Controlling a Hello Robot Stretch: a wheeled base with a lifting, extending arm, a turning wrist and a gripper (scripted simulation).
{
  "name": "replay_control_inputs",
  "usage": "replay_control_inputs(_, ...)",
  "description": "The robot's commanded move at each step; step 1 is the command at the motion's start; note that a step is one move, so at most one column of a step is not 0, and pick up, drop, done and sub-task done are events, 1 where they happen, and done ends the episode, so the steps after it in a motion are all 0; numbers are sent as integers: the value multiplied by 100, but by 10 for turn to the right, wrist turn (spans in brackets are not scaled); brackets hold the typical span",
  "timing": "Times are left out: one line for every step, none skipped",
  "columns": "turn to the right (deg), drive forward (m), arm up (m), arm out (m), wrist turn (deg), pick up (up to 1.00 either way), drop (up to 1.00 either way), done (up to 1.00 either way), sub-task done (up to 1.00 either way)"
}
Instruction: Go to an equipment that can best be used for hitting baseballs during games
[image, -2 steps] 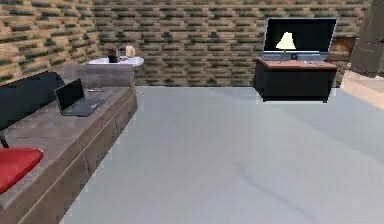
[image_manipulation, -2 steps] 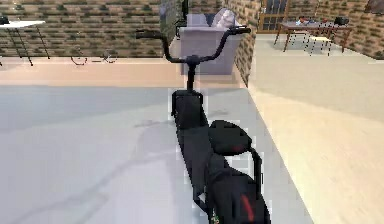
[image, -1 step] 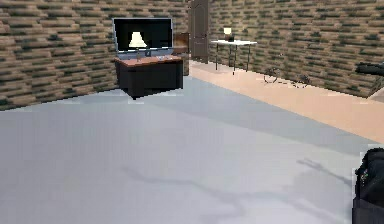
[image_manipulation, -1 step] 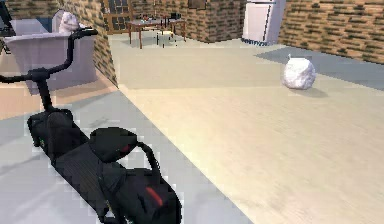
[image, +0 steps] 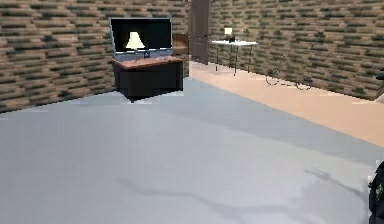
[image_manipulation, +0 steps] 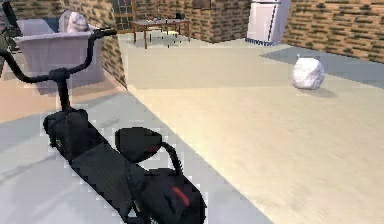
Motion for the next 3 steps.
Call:
replay_control_inputs(30, 0, 0, 0, 0, 0, 0, 0, 0)
replay_control_inputs(0, 100, 0, 0, 0, 0, 0, 0, 0)
replay_control_inputs(0, 100, 0, 0, 0, 0, 0, 0, 0)
